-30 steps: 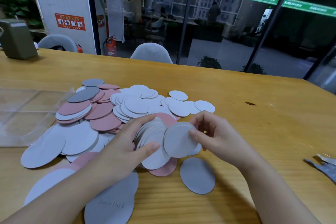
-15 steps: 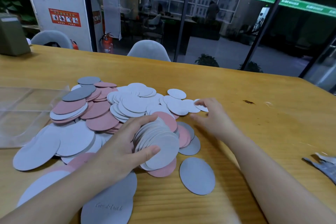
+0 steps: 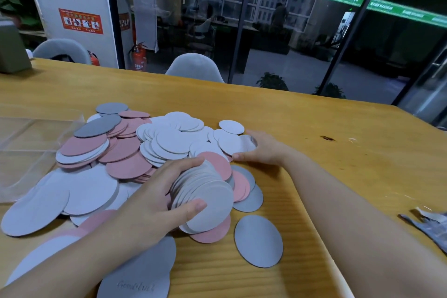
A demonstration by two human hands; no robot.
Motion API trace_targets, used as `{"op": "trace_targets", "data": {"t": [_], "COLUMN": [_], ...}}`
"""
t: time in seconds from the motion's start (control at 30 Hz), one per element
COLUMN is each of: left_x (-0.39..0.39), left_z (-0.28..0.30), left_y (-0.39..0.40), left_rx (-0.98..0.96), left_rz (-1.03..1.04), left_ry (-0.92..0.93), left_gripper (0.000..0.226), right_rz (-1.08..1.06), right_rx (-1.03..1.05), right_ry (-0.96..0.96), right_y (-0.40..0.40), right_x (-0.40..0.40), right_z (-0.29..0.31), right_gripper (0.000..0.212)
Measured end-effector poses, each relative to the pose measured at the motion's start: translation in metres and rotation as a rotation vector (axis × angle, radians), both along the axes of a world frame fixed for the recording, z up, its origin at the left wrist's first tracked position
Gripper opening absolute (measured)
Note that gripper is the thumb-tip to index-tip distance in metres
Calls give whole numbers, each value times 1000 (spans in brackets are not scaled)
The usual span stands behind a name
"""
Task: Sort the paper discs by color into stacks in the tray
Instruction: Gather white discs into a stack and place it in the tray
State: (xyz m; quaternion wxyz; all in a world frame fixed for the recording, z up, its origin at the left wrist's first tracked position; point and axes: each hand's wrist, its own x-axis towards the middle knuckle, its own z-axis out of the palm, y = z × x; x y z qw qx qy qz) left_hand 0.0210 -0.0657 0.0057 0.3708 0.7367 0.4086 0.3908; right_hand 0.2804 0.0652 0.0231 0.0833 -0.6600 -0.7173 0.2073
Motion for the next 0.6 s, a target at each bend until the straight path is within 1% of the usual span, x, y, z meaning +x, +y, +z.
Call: {"op": "trace_targets", "data": {"t": [0.07,0.13,0.2,0.3,0.4,0.5,0.6], "left_x": [0,0,0,0,0,0,0], "left_z": [0,0,-1,-1,-1,-1,-1], "left_y": [0,0,1,1,1,0,0], "left_rx": [-5,-4,-8,-12,-12,-13,-13], "left_rz": [0,-1,0,-1,1,3,5], "left_ry": [3,6,0,-2,-7,-10,-7], "left_gripper": [60,61,62,62,62,62,62], "right_rz": [18,12,-1,-6,2,17,4], "right_rx": [39,52,50,51,61,69,52], "right_ry": [-15,11,78,156,164,144,109], "right_y": [-2,-3,-4,-6,-11,-12,-16], "right_x": [-3,-4,-4,-5,-10,-9,1], "right_z": [0,0,0,2,5,8,18], "right_gripper": [81,81,82,70,62,64,75]}}
